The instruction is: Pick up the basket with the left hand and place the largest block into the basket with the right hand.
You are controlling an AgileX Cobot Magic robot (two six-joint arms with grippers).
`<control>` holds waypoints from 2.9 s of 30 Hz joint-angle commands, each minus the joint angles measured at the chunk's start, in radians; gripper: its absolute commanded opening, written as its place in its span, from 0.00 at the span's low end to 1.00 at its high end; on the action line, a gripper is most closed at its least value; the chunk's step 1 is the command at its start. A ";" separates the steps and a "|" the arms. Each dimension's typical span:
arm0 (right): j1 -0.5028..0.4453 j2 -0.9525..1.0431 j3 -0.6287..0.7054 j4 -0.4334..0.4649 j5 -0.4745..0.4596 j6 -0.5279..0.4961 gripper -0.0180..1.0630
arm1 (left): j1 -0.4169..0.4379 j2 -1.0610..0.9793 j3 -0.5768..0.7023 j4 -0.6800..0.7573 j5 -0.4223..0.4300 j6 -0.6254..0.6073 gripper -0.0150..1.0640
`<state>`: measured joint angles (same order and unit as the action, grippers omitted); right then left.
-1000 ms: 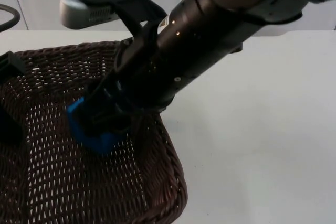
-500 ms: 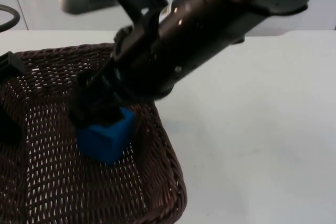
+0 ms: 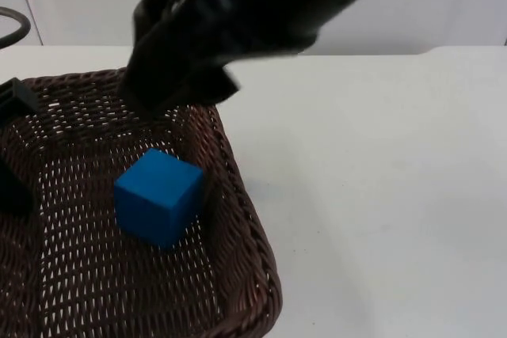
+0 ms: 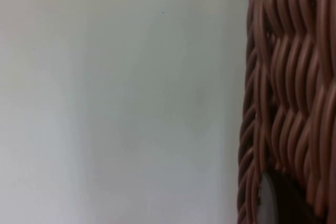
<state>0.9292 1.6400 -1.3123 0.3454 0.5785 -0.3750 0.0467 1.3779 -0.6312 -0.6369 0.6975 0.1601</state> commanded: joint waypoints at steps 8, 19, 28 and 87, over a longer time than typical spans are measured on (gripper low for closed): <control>-0.001 -0.171 0.098 -0.082 -0.010 0.103 0.69 | 0.004 -0.013 -0.002 -0.024 0.003 0.011 0.01; -0.001 -0.423 0.326 -0.104 -0.054 0.103 0.69 | 0.004 -0.013 -0.002 -0.033 -0.010 0.018 0.01; -0.001 -0.499 0.338 -0.108 -0.061 0.112 0.69 | -0.019 -0.011 -0.002 -0.066 -0.035 0.049 0.01; -0.001 -0.503 0.338 -0.100 -0.045 0.123 0.69 | -0.506 0.799 -0.691 -0.295 -0.122 0.146 0.48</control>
<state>0.9292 1.1444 -0.9792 0.2431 0.5336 -0.2542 -0.4523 2.1809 -1.3144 -0.9047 0.5574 0.3070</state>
